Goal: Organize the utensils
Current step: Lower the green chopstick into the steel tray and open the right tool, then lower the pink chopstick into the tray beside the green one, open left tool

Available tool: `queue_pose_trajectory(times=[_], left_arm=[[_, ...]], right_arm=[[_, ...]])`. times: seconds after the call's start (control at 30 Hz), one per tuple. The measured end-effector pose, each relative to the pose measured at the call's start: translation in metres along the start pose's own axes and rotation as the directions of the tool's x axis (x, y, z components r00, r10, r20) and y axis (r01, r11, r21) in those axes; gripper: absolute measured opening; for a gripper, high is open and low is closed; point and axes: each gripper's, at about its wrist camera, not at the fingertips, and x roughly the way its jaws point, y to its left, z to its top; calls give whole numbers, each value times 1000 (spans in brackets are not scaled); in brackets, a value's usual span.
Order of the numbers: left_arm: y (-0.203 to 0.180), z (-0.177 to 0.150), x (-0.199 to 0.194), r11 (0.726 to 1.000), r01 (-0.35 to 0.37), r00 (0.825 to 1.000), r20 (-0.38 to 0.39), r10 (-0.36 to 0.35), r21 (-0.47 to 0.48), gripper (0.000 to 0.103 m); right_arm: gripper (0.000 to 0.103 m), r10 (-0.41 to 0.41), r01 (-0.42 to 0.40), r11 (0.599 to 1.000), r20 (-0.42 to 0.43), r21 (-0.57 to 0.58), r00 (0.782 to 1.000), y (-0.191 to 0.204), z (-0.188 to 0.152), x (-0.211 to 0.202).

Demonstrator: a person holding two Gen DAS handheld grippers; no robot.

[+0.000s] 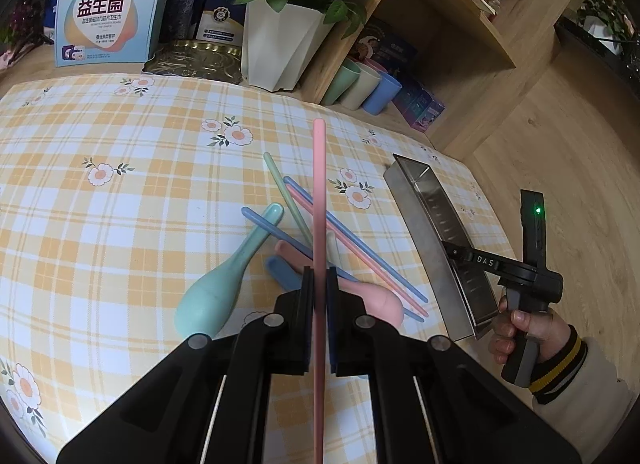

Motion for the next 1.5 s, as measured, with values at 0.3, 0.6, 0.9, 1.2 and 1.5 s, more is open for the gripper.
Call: queue_pose_trajectory(times=[0.3, 0.6, 0.9, 1.2, 1.5], left_arm=[[-19, 2, 5, 1000, -9, 1000, -9, 9, 11, 6], [-50, 9, 18, 1000, 10, 999, -33, -9, 19, 6], [-100, 17, 62, 998, 51, 995, -89, -49, 30, 6], [-147, 31, 113, 995, 101, 986, -135, -99, 8, 6], [-173, 45, 168, 987, 126, 977, -158, -141, -97, 6]], right_arm=[[6, 26, -27, 1000, 27, 9, 999, -4, -1, -15], [8, -57, 60, 998, 72, -36, 996, -12, 6, -59], [56, -109, 111, 994, 111, -14, 988, -50, 3, -87], [75, -97, 91, 995, 116, 51, 989, -88, 0, -93], [82, -86, 75, 992, 117, 100, 989, -110, -7, -92]])
